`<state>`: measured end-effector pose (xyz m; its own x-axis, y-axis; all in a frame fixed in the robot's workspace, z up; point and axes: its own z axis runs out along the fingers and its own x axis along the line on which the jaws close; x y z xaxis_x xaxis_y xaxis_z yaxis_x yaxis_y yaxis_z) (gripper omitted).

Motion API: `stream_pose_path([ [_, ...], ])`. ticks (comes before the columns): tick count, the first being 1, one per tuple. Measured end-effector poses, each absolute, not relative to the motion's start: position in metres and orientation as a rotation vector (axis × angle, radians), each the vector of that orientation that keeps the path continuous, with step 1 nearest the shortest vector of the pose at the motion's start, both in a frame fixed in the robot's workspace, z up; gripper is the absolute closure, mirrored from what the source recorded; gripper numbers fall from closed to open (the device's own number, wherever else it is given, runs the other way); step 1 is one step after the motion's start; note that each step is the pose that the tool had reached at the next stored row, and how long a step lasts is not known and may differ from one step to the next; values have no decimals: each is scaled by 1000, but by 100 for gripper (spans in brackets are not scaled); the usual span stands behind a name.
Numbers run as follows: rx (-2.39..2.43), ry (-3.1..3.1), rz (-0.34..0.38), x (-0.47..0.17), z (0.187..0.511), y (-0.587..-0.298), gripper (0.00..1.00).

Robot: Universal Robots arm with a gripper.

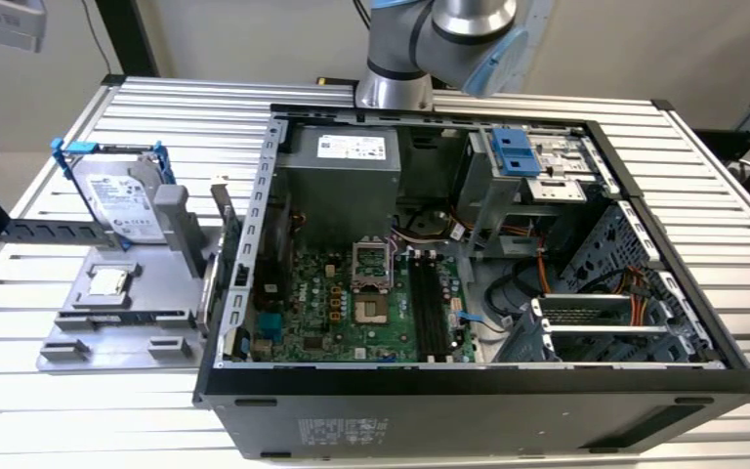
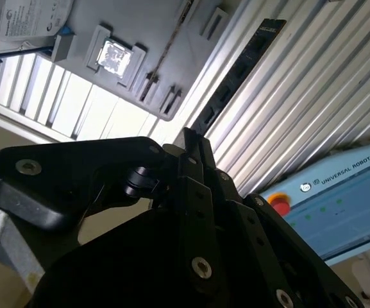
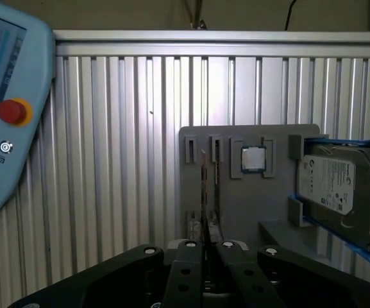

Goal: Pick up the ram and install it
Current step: 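Pick up the ram and move it above insertion slot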

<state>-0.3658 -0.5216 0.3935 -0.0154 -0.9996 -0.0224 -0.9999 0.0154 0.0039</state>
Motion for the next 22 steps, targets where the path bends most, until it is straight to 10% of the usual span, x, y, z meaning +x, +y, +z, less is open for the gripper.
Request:
stream_pose_path([
  [22, -2195, 2229, 29, -342, 394, -521, 100],
])
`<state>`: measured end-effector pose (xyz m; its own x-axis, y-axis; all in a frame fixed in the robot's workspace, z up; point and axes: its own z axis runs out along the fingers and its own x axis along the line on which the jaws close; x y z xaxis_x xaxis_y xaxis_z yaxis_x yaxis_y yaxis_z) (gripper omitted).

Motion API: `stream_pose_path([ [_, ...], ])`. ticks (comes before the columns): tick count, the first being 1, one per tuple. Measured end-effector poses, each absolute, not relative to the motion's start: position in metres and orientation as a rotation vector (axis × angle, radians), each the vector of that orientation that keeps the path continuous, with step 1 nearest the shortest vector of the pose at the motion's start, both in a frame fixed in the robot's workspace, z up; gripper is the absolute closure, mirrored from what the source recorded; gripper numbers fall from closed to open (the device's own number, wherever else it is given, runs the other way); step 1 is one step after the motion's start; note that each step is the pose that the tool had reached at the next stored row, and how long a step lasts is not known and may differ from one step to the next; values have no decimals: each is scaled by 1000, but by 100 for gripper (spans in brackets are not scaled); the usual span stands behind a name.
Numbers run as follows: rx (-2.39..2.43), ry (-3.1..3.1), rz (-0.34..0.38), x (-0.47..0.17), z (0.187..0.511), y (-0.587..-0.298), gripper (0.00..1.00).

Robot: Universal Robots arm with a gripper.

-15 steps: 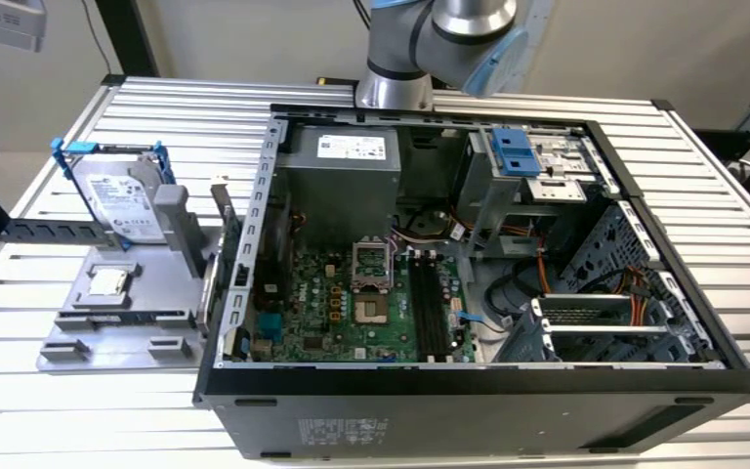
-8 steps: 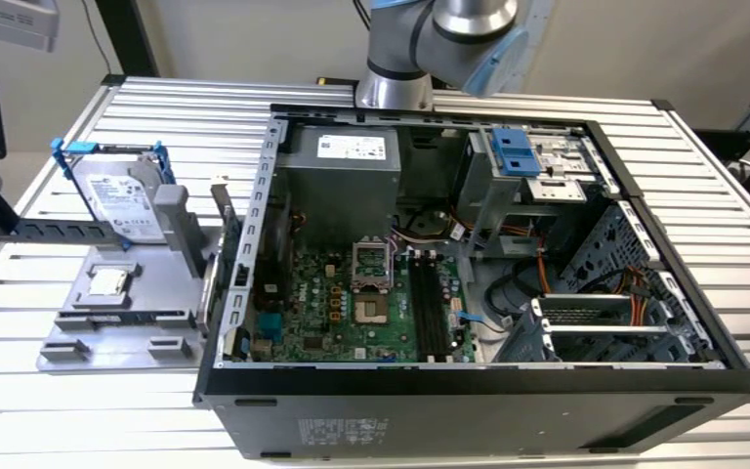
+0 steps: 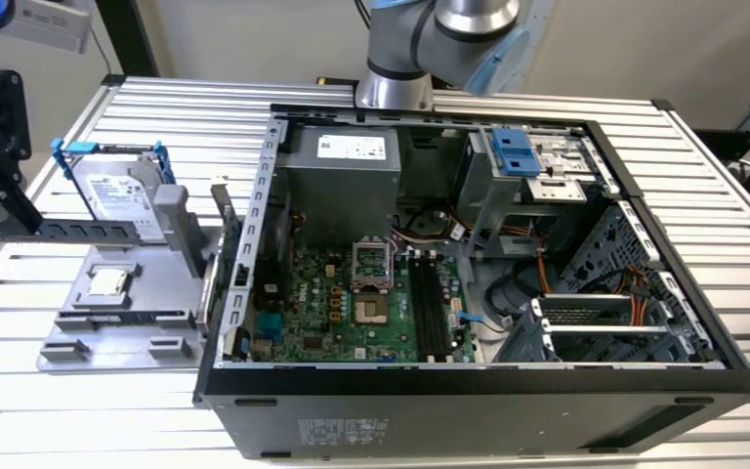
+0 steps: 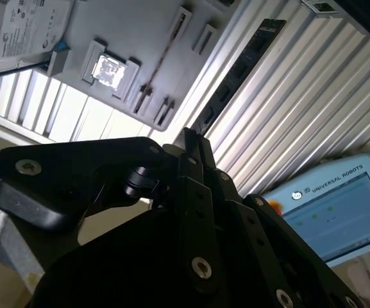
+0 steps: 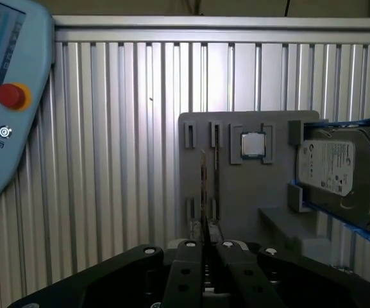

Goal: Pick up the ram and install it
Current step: 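Pick up the ram and move it above insertion slot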

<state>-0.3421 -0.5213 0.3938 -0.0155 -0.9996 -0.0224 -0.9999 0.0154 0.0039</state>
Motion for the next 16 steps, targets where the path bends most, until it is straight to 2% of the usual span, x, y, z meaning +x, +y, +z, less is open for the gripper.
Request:
stream_pose_path([
  [16, -2195, 2229, 29, -304, 394, -520, 100],
])
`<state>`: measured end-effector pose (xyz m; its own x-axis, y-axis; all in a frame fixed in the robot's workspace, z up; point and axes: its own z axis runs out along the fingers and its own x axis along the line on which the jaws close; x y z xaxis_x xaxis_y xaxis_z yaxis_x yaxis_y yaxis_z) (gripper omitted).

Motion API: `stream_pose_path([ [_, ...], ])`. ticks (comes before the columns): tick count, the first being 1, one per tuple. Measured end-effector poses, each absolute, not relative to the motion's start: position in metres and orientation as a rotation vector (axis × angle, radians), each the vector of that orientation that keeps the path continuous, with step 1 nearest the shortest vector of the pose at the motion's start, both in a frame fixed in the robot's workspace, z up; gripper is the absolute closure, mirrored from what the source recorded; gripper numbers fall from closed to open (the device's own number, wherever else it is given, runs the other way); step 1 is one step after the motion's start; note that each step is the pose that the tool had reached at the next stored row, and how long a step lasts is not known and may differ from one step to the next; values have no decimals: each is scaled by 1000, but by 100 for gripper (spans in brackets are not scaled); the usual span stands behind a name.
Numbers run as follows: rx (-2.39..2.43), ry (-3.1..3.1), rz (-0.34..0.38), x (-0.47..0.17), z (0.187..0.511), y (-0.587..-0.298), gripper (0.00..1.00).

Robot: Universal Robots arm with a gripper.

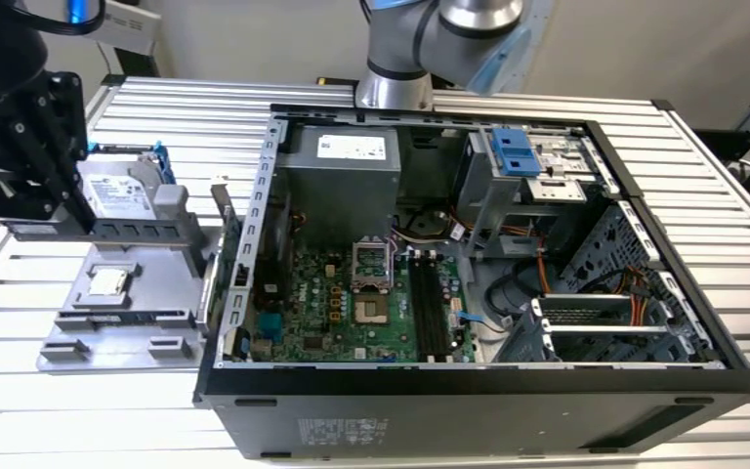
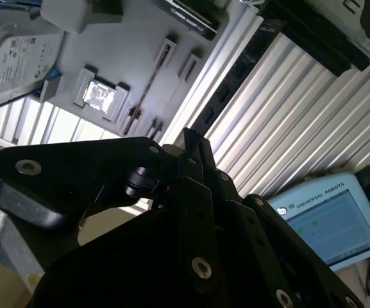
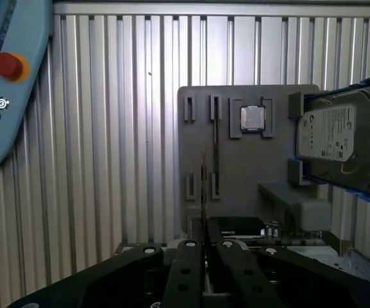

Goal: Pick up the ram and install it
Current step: 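Pick up the ram and move it above insertion slot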

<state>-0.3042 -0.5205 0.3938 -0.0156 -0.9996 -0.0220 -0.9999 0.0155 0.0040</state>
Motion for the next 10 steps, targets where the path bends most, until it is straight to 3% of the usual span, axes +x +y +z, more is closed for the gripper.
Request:
stream_pose_path([
  [10, -2193, 2232, 29, -270, 394, -520, 100],
])
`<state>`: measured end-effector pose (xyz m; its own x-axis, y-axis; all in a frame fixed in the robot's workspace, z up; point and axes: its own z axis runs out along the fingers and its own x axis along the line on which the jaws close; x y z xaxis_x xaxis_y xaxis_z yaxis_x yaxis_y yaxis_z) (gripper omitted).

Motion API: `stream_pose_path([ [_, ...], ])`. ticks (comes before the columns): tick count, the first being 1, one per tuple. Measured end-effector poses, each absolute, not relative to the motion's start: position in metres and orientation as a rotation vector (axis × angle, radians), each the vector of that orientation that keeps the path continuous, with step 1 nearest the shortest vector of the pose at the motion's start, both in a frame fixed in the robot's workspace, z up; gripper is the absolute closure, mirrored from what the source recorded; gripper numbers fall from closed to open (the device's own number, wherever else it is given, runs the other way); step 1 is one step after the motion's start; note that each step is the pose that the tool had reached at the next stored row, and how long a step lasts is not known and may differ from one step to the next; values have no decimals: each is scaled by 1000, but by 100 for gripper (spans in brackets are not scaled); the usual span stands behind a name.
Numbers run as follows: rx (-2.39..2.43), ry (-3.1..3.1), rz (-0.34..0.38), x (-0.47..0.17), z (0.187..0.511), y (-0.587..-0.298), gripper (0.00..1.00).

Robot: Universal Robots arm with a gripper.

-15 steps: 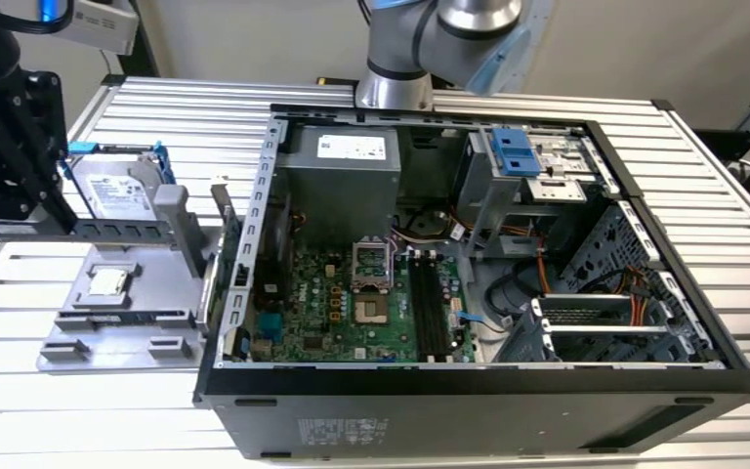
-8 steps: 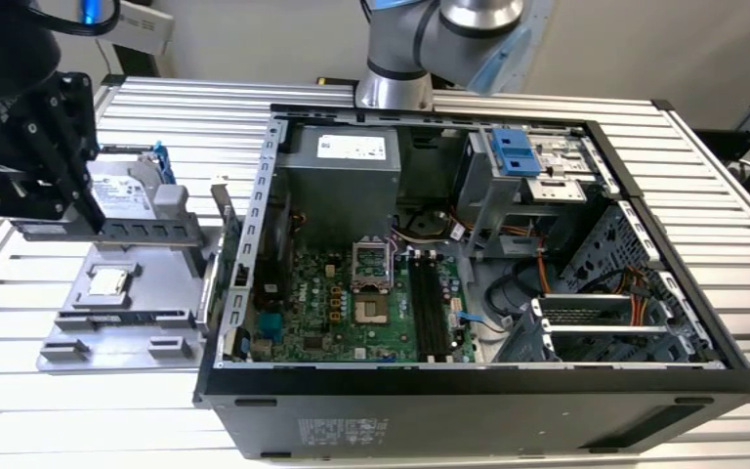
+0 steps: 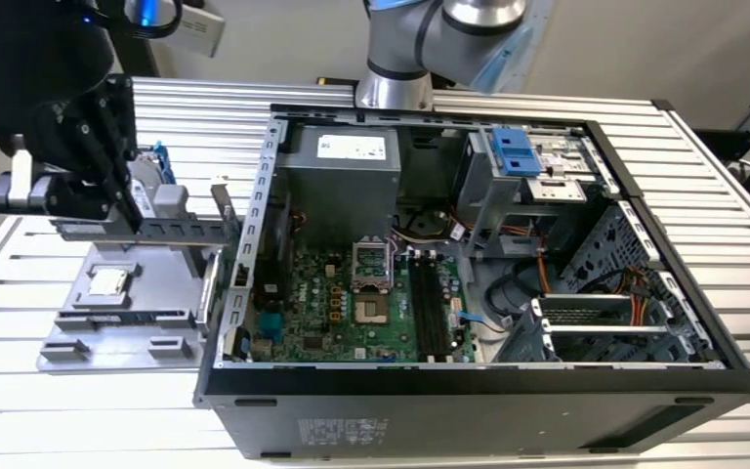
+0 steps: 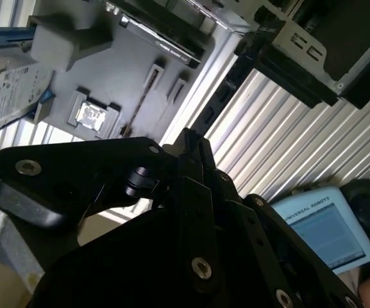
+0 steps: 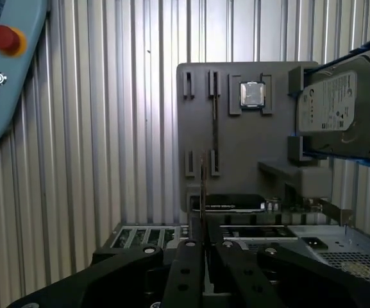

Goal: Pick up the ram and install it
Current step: 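Pick up the ram and move it above insertion slot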

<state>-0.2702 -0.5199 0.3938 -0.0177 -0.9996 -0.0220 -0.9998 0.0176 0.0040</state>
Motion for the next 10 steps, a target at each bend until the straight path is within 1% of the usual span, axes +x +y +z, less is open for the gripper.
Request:
stream_pose_path([
  [10, -2191, 2233, 29, -236, 394, -519, 100],
])
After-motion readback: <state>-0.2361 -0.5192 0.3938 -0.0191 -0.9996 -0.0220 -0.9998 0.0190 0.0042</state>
